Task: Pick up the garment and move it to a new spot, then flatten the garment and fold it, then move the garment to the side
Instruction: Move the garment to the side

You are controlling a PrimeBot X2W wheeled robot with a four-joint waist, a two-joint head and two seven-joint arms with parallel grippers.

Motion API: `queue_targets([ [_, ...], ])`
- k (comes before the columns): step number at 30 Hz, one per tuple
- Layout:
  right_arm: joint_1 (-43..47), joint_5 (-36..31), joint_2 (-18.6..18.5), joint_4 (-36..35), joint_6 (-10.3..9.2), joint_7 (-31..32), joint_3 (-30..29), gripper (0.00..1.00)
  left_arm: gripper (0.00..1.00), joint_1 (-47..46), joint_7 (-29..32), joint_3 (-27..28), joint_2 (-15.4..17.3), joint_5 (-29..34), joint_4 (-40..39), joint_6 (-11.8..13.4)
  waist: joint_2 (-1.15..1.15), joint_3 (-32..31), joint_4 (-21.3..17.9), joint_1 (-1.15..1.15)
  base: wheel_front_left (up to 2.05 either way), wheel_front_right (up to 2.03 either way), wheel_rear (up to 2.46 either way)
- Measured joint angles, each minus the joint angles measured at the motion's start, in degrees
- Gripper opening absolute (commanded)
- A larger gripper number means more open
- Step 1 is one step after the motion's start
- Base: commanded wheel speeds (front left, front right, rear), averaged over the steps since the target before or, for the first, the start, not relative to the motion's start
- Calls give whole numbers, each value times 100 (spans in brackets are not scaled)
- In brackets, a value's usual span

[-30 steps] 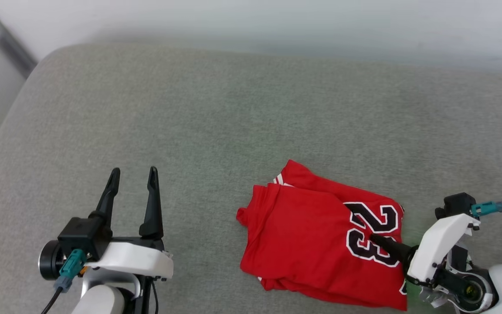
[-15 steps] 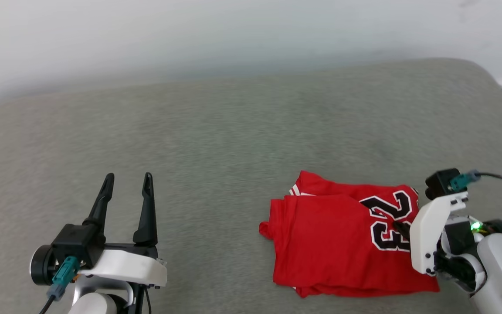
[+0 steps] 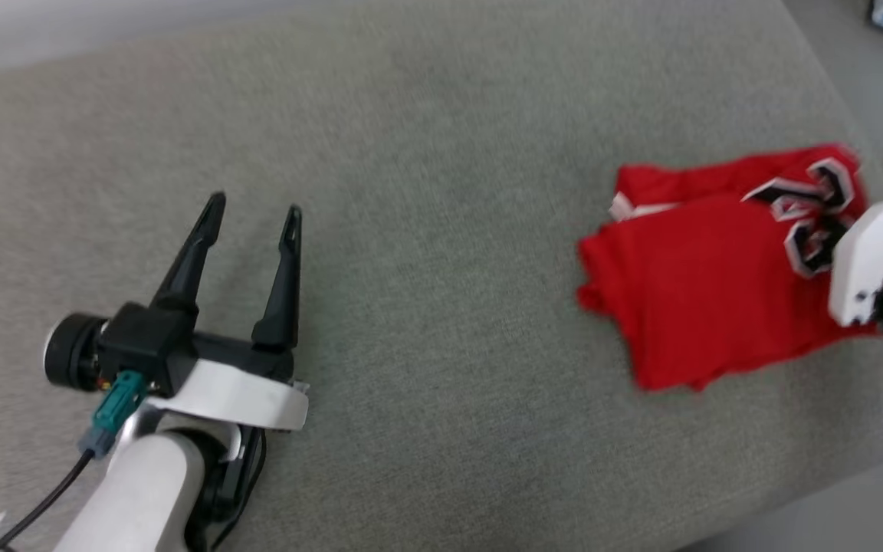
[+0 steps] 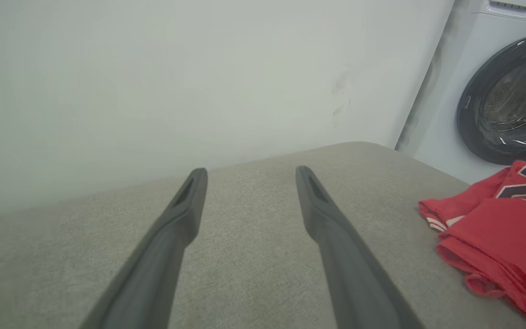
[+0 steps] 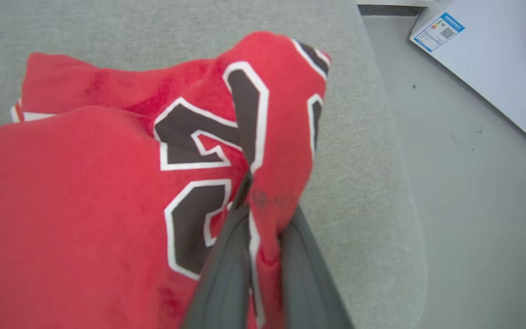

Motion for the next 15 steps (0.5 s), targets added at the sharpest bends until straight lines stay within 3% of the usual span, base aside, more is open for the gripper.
queue_targets([
  [10, -1073, -989, -100, 996, 1, -1263, -1546, 0, 100, -873, 255, -221, 130, 274, -235, -263, 0, 1201, -43, 1, 0, 0, 0],
  [15, -1328, -1702, 8, 1336, 1, -1805, -2337, 0, 100, -1061, 326, -261, 156, 330, -321, -279, 0, 1554, 55, 1, 0, 0, 0],
])
